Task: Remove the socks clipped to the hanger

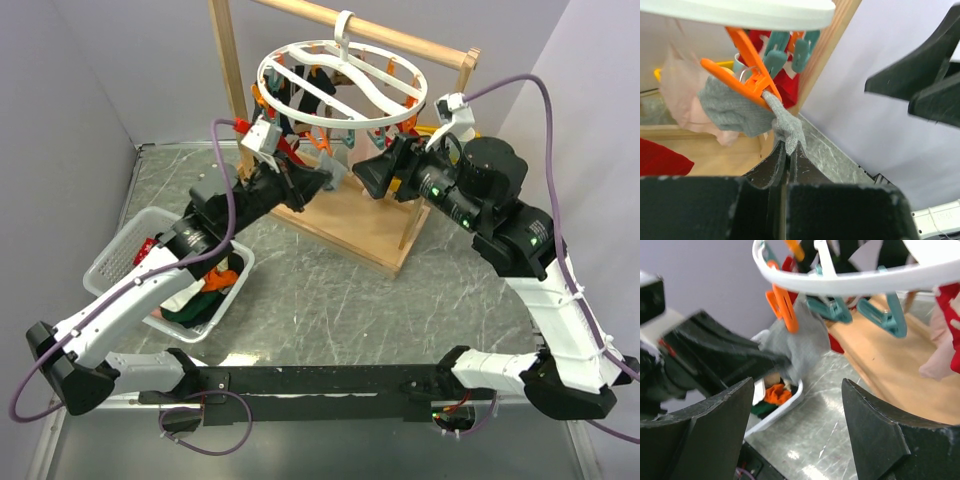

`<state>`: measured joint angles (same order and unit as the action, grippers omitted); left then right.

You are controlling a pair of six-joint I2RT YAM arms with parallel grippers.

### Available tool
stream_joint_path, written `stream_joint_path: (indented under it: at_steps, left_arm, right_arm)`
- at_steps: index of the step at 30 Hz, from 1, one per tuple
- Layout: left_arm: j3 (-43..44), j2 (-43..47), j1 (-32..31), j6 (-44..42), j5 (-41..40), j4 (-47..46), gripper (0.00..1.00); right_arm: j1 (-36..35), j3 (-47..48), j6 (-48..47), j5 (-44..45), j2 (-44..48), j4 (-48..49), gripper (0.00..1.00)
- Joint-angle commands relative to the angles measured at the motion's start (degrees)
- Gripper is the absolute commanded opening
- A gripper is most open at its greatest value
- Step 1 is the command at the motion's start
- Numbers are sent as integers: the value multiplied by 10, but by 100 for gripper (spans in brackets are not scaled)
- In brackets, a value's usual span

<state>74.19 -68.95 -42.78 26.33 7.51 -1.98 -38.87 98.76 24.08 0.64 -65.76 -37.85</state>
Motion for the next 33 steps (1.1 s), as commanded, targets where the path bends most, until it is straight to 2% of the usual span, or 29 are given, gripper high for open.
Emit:
stream_joint_path:
  at_steps: [1, 9, 16, 26, 28, 31, 33]
  left_arm:
    - [20, -26, -34, -16, -37, -34, 1]
    - [25, -48, -76, -16, -91, -58, 1]
    - [38, -59, -105, -29, -115, -56, 1]
    - [42, -69, -123, -36, -125, -58, 1]
    - [43, -70, -125, -37, -124, -56, 1]
    - [45, -73, -126, -36, -122, -56, 1]
    - [46, -74, -127, -36, -119, -55, 1]
  right_arm:
    - [-6, 72, -35, 37, -27, -56, 78]
    - [-23, 136, -79, 57, -96, -86, 76]
    - [-61, 199, -115, 164, -152, -120, 78]
    - [-81, 220, -134, 248, -187, -116, 77]
    - [-81, 214, -135, 248, -186, -101, 74]
    - [-81, 215, -141, 247, -191, -94, 61]
    - [-81, 222, -141, 248, -200, -95, 59]
